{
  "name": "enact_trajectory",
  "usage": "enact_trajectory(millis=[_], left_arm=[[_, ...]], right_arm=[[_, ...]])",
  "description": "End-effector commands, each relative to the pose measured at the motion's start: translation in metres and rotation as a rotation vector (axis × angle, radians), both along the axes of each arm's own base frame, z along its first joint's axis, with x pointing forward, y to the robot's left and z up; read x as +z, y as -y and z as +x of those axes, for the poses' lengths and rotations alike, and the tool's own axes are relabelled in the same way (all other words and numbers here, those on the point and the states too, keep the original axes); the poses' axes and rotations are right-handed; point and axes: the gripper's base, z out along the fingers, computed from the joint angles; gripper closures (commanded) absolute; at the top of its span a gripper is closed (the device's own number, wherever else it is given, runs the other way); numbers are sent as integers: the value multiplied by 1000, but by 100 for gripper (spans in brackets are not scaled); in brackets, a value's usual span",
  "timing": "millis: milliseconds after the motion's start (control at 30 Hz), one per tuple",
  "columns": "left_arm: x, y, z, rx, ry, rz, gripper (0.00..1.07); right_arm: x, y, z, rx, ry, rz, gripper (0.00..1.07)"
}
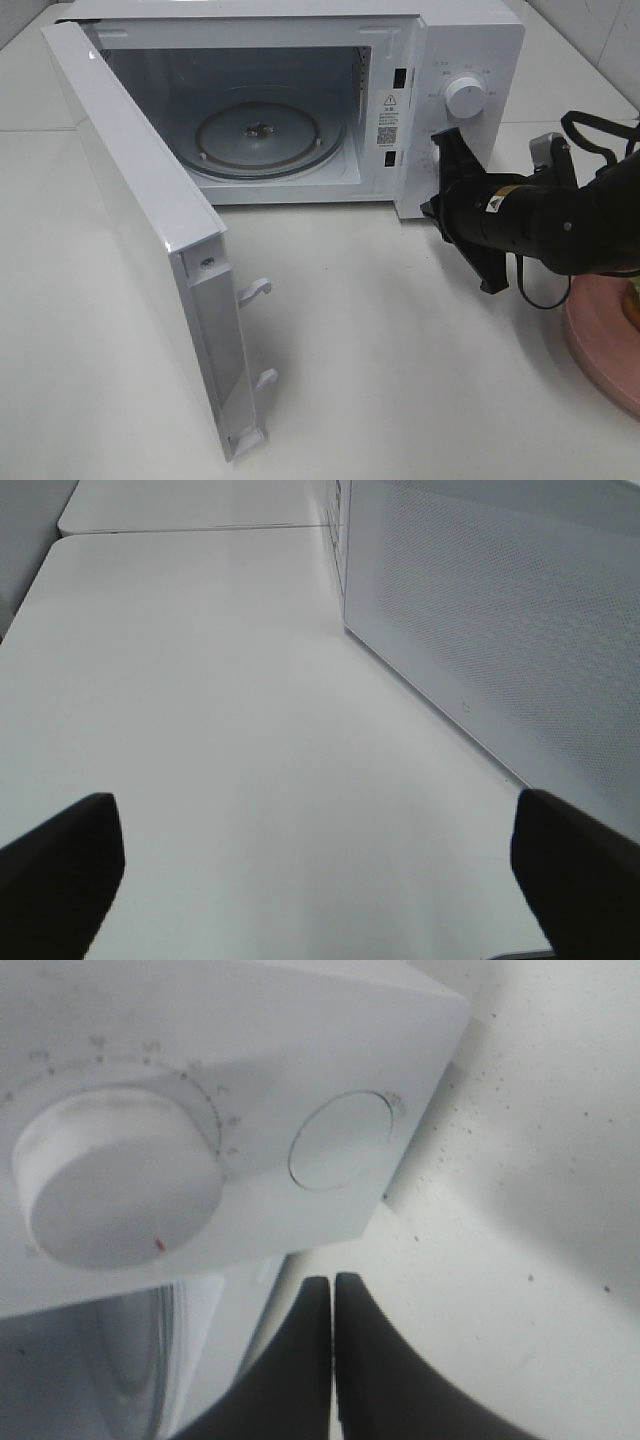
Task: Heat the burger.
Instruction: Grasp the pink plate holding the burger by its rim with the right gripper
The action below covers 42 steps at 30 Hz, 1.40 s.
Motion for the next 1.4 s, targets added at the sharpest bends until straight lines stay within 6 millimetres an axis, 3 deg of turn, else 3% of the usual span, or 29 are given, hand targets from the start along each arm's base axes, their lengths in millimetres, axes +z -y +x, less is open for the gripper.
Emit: enact_trajectory(millis=[33,267,500,900,1200,1300,1367,1400], left_arm=[[1,0,-1,0,27,-5,9],[1,0,-1,0,27,-5,9],[1,0,-1,0,27,-5,9],[1,0,-1,0,27,-5,9],[1,0,-1,0,27,-5,9],[1,0,-1,0,27,-5,9],[1,0,-1,0,27,-5,9],[1,0,-1,0,27,-5,9]], right_arm=[[10,-3,-10,148,-50,-122,107],[31,-2,-19,277,-52,-259,106],[58,4,-34,451,-29,-501,104],[70,18,-62,744,-168,-813,101],[80,29,-84,885,-288,-907,98],[86,33,-90,953,-281,-982,93],[92,36,-93,977,-273,-1027,76],[92,36,-93,977,-273,-1027,76]])
